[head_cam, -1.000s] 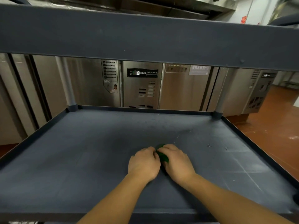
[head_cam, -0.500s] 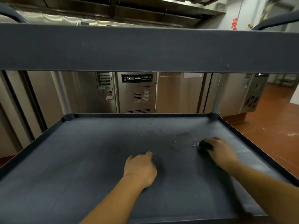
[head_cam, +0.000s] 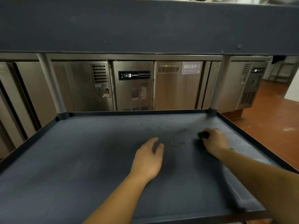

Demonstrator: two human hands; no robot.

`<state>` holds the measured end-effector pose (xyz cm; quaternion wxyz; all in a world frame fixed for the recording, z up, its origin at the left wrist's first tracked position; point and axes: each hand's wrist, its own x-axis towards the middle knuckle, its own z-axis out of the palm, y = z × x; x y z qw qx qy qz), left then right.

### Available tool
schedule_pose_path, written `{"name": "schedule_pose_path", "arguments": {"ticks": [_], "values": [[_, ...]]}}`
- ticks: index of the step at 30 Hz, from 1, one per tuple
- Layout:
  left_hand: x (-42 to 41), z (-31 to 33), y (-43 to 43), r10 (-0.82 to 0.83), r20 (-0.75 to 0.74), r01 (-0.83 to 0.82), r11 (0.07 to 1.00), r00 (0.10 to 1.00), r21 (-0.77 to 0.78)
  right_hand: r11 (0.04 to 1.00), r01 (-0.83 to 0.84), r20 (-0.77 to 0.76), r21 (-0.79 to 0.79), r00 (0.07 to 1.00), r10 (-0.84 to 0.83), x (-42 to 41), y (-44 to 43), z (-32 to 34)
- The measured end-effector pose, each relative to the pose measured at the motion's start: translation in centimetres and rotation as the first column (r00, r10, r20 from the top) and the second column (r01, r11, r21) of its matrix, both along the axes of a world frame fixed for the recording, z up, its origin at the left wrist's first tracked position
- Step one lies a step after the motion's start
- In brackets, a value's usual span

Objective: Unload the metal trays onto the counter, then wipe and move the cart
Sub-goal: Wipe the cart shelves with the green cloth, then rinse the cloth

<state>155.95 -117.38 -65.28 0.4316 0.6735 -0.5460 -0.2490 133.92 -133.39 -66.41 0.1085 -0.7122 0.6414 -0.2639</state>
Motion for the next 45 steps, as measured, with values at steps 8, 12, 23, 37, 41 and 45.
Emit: {"name": "schedule_pose_path", "arguments": {"ticks": [8,12,23,37,41,45], "values": [[0.1,1.5,-0.8,0.132,-0.378,-0.178,0.980,0.916,-0.089,0.881,-0.473,-0.050,-0.032,0.881,0.471,17.0,3.9,-0.2],[0.8,1.8,-0.2,0.170,-0.404,-0.212,0.976,0.899,-0.059,0.843,-0.537,-0.212,-0.005,0.825,0.524,16.8,2.4,-0.8],[-1.0,1.0,-0.7,0.121,-0.339,-0.145,0.988,0.933,-0.045,0.994,-0.110,-0.131,-0.003,0.985,0.109,-3.6,-6.2,-0.4],[-1.1,1.8,-0.4,0.004,-0.258,-0.020,0.998,0.966,-0.058,0.988,0.031,0.152,0.152,0.987,-0.055,1.0,-7.1,0.8],[0.8,1.8,0.5,0.059,-0.250,-0.077,0.995,0.967,-0.065,0.983,-0.127,0.168,0.130,0.980,0.104,9.6,-5.7,0.3],[2.9,1.6,1.6,0.105,-0.255,-0.129,0.988,0.961,-0.079,0.946,-0.322,0.094,0.042,0.944,0.317,17.7,-2.7,0.3]]}}
